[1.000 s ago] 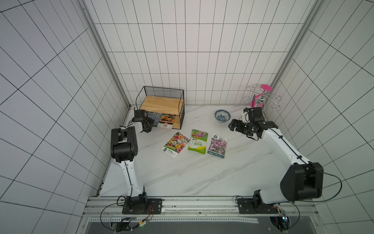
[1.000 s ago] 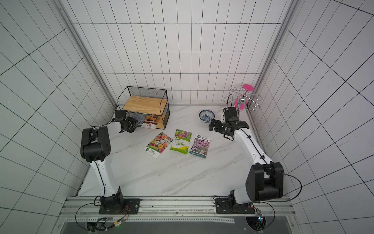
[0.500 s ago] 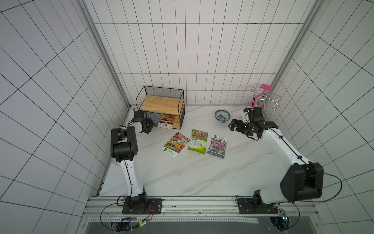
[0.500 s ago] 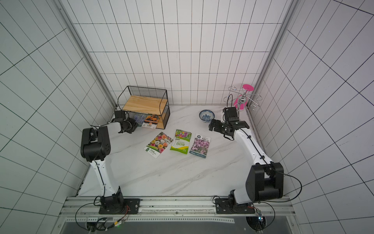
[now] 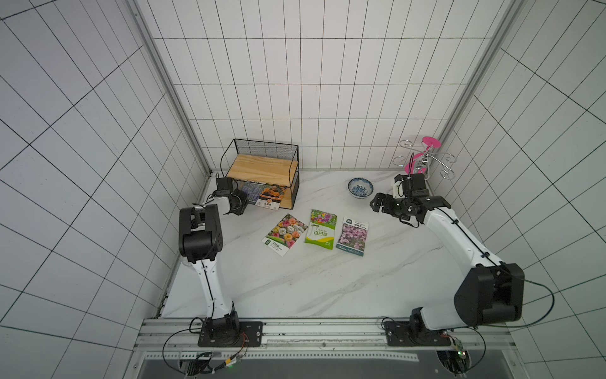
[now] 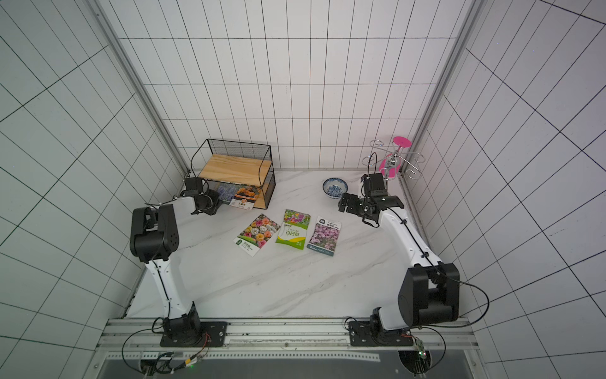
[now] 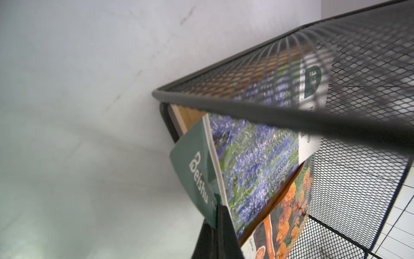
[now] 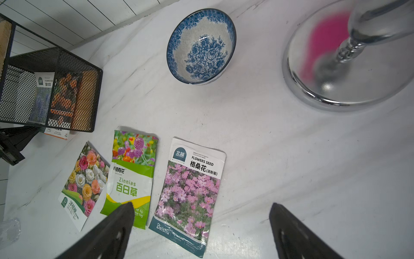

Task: Take the seed bag off the shelf
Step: Pick up the seed packet from the shelf.

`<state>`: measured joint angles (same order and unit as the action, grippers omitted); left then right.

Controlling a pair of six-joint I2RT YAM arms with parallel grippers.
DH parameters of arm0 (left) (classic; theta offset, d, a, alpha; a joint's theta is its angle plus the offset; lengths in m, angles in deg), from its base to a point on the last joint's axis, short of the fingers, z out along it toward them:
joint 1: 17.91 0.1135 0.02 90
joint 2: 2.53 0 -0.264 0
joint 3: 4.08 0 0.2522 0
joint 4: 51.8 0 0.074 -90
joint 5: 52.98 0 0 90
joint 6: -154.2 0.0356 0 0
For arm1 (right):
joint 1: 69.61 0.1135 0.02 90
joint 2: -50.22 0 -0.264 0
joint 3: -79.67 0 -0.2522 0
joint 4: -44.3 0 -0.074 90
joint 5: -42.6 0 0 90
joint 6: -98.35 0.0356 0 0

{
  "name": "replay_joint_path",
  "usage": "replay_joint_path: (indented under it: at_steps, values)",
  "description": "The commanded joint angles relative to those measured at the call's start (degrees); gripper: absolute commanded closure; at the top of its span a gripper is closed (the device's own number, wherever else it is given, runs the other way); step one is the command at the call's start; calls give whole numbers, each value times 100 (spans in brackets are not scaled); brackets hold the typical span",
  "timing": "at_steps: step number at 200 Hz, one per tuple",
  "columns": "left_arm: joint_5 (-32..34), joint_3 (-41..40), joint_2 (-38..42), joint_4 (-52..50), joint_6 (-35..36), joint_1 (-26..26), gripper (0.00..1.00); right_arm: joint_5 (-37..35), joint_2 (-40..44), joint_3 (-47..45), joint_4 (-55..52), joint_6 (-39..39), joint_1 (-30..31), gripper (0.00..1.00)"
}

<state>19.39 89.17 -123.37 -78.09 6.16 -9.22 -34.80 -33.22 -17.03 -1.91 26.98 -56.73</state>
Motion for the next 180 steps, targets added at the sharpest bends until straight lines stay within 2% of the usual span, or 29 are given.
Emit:
replay_joint_path:
  at_steps: [1, 61, 138, 158, 180]
  values:
    - [2, 59, 363, -163, 120, 1, 100, -47, 152, -54, -25, -44, 48, 1]
    - [260, 454, 807, -550, 354, 1, 100, -15, 153, -71, 10, -25, 47, 1]
    - [560, 826, 532, -724, 150, -392, 100, 48, 117, -33, 35, -9, 74, 1]
    - [785, 922, 733, -1116, 356, -464, 100, 41, 141, -55, 36, 0, 83, 1]
    - [1029, 669, 1165, -1355, 481, -430, 100, 20, 177, -100, 37, 26, 83, 1]
